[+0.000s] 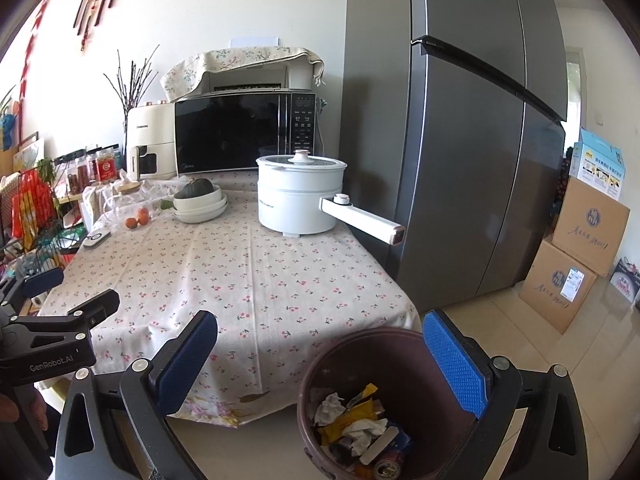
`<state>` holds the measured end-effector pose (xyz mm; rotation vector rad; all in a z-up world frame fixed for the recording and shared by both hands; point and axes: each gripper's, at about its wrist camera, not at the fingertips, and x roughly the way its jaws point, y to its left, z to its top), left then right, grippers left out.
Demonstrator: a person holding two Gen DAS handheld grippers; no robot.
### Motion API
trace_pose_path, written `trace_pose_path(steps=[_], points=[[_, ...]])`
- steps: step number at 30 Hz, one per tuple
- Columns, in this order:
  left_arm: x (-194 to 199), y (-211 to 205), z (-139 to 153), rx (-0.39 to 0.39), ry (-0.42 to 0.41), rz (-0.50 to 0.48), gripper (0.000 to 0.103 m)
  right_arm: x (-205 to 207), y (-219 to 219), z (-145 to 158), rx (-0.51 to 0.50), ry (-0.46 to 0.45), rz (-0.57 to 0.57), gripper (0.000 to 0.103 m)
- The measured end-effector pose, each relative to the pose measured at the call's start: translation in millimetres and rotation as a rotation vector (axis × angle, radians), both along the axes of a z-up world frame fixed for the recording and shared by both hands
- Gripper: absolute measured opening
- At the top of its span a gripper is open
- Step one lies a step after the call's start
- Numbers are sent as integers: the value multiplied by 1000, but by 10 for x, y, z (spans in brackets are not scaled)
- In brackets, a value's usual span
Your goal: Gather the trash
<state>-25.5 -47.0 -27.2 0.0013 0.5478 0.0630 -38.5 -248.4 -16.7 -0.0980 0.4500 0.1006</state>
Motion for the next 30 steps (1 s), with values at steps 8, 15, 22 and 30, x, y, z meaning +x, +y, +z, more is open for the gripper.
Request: trace_pose_path(steps=[8, 15, 22, 30], points=[[5, -23, -2, 2, 6, -12, 102, 1, -34, 4, 4, -2, -7, 103], [-1, -38, -5, 2, 3, -14, 102, 8, -46, 11, 5, -2, -10, 103], [10, -44, -10, 5, 10, -19, 102, 6, -33, 6, 1, -2, -10, 103], [2, -32, -2, 2, 7, -18, 102, 6, -27, 5, 0, 0, -9, 103]])
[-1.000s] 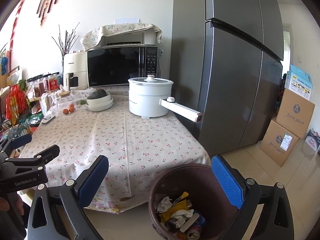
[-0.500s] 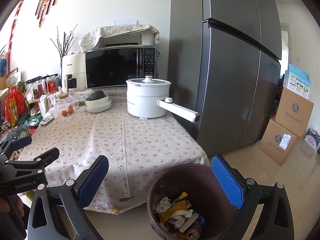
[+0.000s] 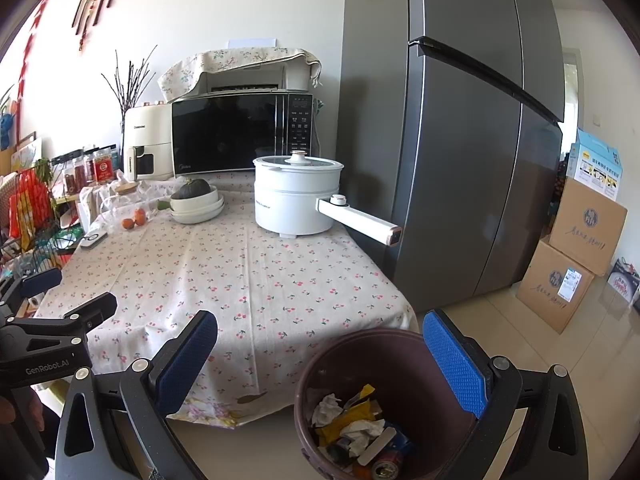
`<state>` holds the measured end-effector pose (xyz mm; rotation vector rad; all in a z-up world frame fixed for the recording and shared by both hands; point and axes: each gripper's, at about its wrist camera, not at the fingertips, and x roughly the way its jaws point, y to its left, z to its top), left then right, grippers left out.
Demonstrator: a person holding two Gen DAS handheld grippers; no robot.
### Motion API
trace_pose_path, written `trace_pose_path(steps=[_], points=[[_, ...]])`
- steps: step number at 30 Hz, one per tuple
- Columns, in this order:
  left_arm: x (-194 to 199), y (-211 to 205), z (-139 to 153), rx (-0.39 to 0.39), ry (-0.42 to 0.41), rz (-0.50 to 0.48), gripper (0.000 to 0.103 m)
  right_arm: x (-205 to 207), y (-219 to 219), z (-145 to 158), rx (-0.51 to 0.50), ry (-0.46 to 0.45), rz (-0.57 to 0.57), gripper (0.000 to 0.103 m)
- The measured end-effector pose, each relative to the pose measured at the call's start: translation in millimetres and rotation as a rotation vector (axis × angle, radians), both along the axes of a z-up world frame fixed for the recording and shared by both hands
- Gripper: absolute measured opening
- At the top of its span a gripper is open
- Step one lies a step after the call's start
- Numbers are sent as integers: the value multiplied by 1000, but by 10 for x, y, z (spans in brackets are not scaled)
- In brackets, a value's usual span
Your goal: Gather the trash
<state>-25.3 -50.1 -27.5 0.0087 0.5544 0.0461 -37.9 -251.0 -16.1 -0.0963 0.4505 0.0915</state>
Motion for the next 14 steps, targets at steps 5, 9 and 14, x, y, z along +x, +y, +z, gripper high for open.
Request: trace_pose_path(steps=[5, 9, 14], points=[[-4, 5, 5, 4, -1, -8, 102, 2, 0, -4, -1, 1, 1, 103], [-6, 6, 12, 5, 1, -20, 102, 3, -1, -2, -2, 0, 0, 103], [18, 4, 5, -3, 29, -43, 102, 23, -19, -34, 0, 2, -6, 103]])
